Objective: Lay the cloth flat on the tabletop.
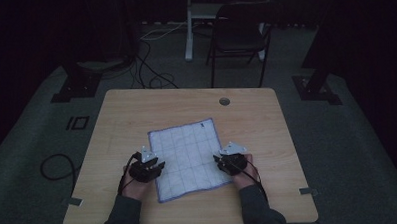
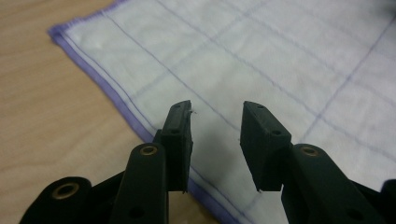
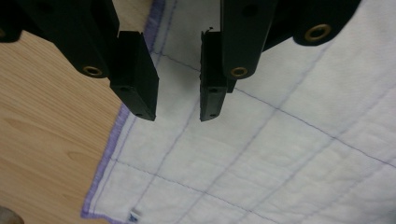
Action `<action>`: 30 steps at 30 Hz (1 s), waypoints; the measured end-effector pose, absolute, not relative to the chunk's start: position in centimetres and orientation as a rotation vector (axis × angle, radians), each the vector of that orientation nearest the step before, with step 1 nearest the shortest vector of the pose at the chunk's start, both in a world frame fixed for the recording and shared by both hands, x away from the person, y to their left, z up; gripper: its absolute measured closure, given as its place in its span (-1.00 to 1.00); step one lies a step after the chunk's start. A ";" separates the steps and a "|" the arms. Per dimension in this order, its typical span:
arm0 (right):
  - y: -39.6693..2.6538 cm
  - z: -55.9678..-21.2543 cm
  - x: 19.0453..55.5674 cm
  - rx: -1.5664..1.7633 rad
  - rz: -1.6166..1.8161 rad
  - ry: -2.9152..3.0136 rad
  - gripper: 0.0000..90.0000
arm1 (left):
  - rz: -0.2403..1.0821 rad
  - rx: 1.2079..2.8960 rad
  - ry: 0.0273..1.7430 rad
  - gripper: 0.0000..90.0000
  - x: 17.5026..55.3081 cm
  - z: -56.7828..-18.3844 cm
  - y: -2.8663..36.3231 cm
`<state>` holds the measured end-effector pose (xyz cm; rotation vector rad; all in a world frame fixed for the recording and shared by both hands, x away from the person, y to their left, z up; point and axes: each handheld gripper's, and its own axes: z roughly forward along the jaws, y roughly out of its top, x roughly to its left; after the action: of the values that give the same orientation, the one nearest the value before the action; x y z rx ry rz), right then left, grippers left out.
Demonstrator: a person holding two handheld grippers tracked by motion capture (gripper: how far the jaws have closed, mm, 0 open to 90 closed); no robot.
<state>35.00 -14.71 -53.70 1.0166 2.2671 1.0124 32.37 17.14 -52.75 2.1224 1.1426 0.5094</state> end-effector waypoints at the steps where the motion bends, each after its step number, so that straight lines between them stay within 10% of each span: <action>1: -14.8 -53.7 35.1 1.016 1.001 2.275 0.52 | 0.501 2.130 1.141 0.44 32.2 -52.9 17.0; 8: -15.2 -54.3 34.7 1.024 0.965 2.318 0.60 | 0.541 2.173 1.127 0.60 31.5 -53.3 16.6; 30: -15.1 -54.3 31.3 1.066 0.976 2.323 0.62 | 0.566 2.068 1.250 0.24 32.3 -53.4 18.3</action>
<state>31.25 -15.15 -54.30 1.0662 2.3226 0.9756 32.30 18.27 -53.35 2.0685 1.2500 0.5663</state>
